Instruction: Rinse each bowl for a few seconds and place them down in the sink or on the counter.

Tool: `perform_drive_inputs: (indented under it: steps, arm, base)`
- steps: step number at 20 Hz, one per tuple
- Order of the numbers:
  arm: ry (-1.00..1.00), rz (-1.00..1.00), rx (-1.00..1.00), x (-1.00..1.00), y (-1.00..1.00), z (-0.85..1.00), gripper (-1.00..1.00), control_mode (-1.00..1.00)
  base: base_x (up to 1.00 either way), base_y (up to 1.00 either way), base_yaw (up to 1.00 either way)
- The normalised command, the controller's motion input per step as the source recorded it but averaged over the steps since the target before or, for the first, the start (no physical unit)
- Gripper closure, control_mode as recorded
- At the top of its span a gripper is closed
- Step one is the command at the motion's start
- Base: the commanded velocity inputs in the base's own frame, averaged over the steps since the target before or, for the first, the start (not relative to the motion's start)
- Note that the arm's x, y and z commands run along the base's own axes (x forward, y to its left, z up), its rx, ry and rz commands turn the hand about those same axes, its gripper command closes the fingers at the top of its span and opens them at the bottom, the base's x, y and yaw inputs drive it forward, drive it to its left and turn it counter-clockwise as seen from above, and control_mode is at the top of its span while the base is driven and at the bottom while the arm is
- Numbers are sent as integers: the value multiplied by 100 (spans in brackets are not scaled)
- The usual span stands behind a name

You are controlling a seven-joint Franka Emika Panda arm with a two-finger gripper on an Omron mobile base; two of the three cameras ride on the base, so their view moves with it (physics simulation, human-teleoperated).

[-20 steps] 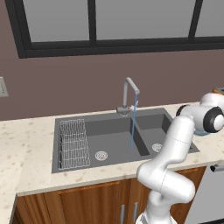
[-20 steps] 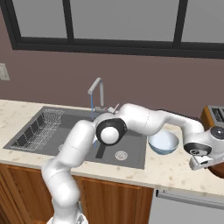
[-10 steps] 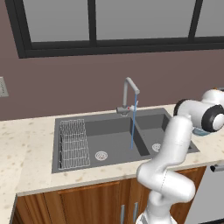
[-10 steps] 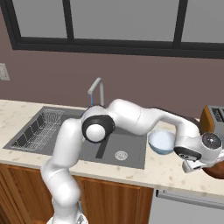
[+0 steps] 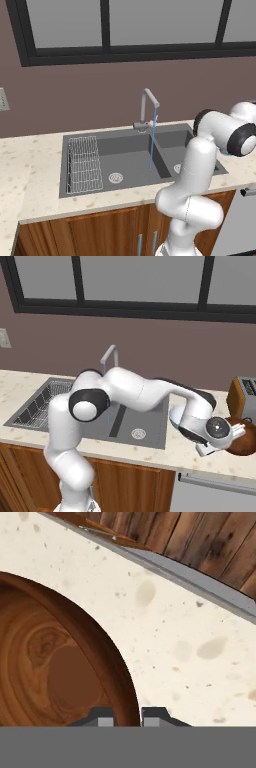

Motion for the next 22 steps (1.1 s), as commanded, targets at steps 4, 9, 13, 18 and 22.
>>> perform_drive_inputs:
  steps: [4,9,13,18,22]
  arm:
    - [0,7,-11,-9,25,58,100,-100]
    - [0,8,-8,-1,17,62,100,-100]
    - [2,8,-7,-8,9,61,100,-100]
    - [3,9,-7,-20,7,55,100,-100]
    - [5,9,-7,-37,19,49,100,-100]
  base:
    - [0,0,0]
    - [0,0,0]
    - [0,0,0]
    - [0,0,0]
    - [0,0,0]
